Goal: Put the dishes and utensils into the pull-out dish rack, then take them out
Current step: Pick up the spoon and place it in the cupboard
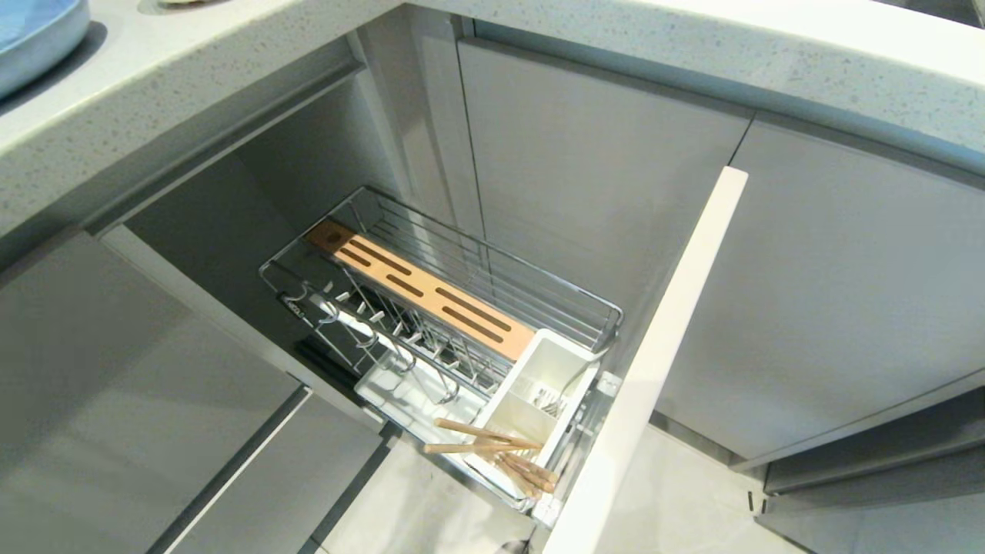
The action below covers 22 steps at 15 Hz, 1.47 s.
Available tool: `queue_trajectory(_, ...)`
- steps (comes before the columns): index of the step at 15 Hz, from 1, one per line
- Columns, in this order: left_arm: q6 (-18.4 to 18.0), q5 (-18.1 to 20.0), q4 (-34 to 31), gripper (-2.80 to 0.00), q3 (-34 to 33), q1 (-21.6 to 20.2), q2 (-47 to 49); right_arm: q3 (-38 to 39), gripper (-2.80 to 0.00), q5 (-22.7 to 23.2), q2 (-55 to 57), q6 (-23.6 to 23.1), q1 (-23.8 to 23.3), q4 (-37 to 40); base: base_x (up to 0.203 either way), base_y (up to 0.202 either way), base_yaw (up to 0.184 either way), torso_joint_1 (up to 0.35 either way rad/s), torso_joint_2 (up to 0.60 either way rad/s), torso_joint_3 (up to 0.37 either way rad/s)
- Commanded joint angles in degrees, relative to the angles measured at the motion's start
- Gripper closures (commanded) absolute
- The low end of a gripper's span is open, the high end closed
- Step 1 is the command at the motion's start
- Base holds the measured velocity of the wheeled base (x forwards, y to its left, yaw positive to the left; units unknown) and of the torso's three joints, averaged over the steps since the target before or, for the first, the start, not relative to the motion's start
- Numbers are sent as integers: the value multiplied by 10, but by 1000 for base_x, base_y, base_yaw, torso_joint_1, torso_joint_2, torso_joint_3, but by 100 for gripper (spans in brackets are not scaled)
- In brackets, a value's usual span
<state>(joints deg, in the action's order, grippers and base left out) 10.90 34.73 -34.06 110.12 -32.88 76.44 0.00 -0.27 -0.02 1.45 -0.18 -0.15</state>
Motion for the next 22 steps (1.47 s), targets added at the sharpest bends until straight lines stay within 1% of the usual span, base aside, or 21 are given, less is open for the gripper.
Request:
queue_trajectory(1, 109, 2, 0, 0, -1, 40, -41, 1, 0, 0, -2, 0, 0, 0, 0, 0, 0, 0, 0, 0)
queue_trajectory(2, 139, 2, -1, 0, -2, 62, -49, 1, 0, 0, -2, 0, 0, 0, 0, 0, 0, 0, 0, 0)
queue_trajectory(3, 169, 2, -3, 0, -5, 93, -56, 1, 0, 0, -2, 0, 0, 0, 0, 0, 0, 0, 0, 0)
queue_trajectory(4, 187, 3, -11, 0, -12, 123, -62, 1, 0, 0, -2, 0, 0, 0, 0, 0, 0, 0, 0, 0)
queue_trajectory(6, 196, 4, -35, 0, -28, 186, -71, 1, 0, 0, -2, 0, 0, 0, 0, 0, 0, 0, 0, 0)
queue_trajectory(8, 196, 4, -53, 0, -40, 274, -81, 1, 0, 0, -2, 0, 0, 0, 0, 0, 0, 0, 0, 0)
queue_trajectory(9, 190, 4, -62, 0, -53, 314, -88, 1, 0, 0, -2, 0, 0, 0, 0, 0, 0, 0, 0, 0)
queue_trajectory(10, 174, 4, -68, 0, -75, 341, -96, 1, 0, 0, -2, 0, 0, 0, 0, 0, 0, 0, 0, 0)
queue_trajectory(14, 125, 15, -73, 0, -127, 398, -102, 1, 0, 0, -2, 0, 0, 0, 0, 0, 0, 0, 0, 0)
queue_trajectory(17, 83, 18, -74, 0, -178, 483, -101, 1, 0, 0, -2, 0, 0, 0, 0, 0, 0, 0, 0, 0)
queue_trajectory(19, 61, 18, -73, 0, -207, 521, -96, 1, 0, 0, -2, 0, 0, 0, 0, 0, 0, 0, 0, 0)
queue_trajectory(20, 47, 17, -73, 0, -220, 539, -89, 1, 0, 0, -2, 0, 0, 0, 0, 0, 0, 0, 0, 0)
queue_trajectory(22, 37, 10, -74, 0, -233, 558, -67, 1, 0, 0, -2, 0, 0, 0, 0, 0, 0, 0, 0, 0)
